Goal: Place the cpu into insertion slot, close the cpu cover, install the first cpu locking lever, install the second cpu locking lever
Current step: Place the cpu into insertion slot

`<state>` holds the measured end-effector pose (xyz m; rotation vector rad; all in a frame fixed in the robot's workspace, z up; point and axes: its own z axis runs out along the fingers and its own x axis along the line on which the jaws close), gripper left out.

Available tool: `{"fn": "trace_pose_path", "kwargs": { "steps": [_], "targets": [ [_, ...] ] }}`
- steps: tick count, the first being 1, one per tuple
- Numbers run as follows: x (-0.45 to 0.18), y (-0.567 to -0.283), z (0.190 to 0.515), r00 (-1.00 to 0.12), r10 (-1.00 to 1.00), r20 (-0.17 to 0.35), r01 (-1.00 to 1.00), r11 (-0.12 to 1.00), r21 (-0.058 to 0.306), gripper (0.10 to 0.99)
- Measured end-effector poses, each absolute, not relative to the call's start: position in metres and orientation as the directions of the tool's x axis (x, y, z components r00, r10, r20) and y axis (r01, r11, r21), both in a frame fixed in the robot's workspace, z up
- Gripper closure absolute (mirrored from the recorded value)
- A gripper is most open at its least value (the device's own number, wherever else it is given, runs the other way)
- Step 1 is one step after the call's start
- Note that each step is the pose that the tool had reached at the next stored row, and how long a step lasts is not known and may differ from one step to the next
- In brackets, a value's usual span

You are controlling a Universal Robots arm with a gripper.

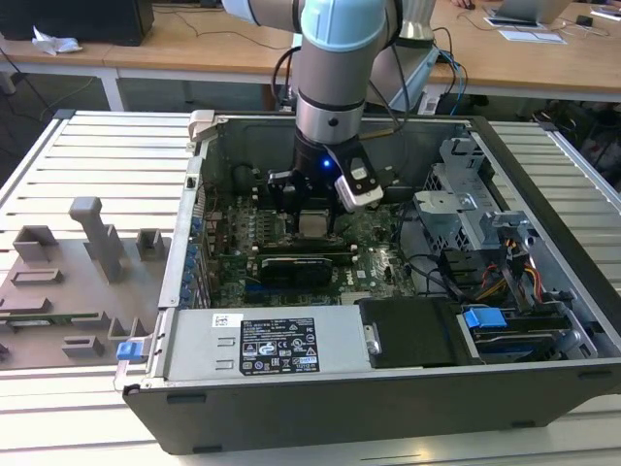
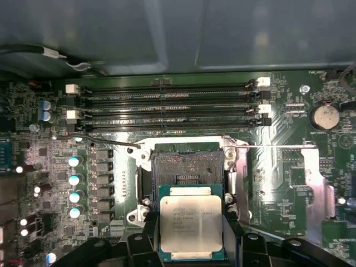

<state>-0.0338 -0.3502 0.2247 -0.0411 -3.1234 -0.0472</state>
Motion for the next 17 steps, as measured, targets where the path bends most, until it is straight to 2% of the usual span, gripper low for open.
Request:
{"fn": "trace_pose_path", "kwargs": {
  "steps": [2,5,6,12,17],
  "targets": [
    [-0.034,-0.345,0.233,-1.0,0.026,0.017,0.027,0.999,0.026,0.541],
    [-0.034,-0.324,0.234,-1.0,0.027,0.016,0.026,0.999,-0.027,0.541],
    [-0.034,-0.324,0.234,-1.0,0.027,0.016,0.026,0.999,-0.031,0.541],
    [-0.034,-0.324,0.234,-0.999,0.043,0.016,0.042,0.999,-0.032,0.541],
    [-0.034,-0.324,0.234,-0.988,0.151,0.016,0.151,0.988,-0.033,0.541]
  ]
}}
